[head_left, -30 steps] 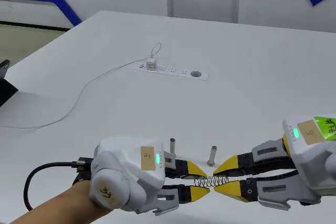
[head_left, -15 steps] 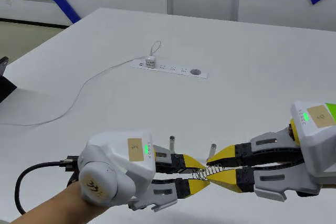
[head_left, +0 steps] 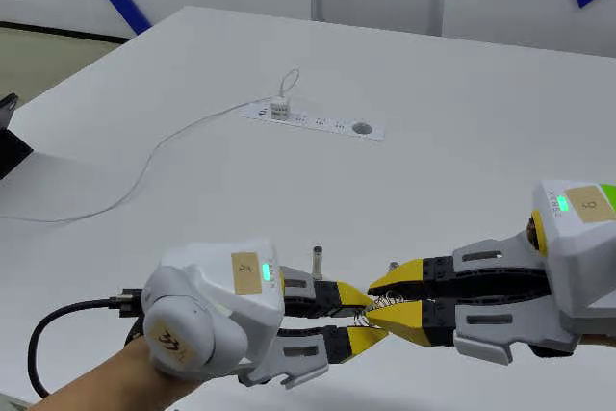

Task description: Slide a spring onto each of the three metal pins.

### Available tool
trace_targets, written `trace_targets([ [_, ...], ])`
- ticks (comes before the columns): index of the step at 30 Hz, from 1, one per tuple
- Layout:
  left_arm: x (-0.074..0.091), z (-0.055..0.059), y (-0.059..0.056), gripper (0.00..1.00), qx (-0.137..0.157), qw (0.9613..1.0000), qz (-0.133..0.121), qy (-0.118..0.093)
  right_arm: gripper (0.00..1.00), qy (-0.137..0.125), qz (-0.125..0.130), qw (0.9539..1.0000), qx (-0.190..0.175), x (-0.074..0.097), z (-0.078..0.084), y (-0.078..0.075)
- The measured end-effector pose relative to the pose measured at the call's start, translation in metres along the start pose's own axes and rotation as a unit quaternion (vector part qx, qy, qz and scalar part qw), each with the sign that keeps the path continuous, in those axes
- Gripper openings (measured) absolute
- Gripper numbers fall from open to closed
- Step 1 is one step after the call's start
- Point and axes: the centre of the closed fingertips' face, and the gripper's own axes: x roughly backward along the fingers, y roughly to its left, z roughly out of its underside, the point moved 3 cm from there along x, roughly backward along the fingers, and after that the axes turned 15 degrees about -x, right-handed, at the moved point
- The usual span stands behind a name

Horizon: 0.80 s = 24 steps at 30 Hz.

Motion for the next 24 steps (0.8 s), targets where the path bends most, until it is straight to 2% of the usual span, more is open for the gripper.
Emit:
trace_targets([
  [6, 0.006, 0.000, 0.002, 0.11, -0.006, 0.9998, -0.017, 0.001, 0.10, -0.002, 0.000, 1.0000, -0.003, -0.005, -0.006, -0.001],
  [8, 0.009, 0.000, 0.004, 0.13, 0.005, 0.9997, -0.024, -0.003, 0.10, -0.002, 0.001, 1.0000, -0.001, -0.006, -0.007, 0.000],
  [12, 0.015, 0.002, 0.010, 0.33, 0.022, 0.9988, -0.044, -0.006, 0.10, -0.001, 0.008, 1.0000, -0.001, -0.007, -0.007, -0.002],
  [16, 0.022, 0.009, 0.011, 0.36, 0.030, 0.9982, -0.052, 0.003, 0.10, -0.004, 0.011, 0.9999, -0.006, -0.005, -0.008, -0.004],
  [21, 0.033, 0.015, 0.018, 0.49, 0.043, 0.9955, -0.085, 0.006, 0.11, 0.005, 0.016, 0.9999, -0.001, -0.004, -0.007, -0.007],
  [24, 0.038, 0.019, 0.021, 0.56, 0.055, 0.9943, -0.092, 0.007, 0.11, 0.008, 0.022, 0.9997, -0.001, -0.003, -0.006, -0.009],
])
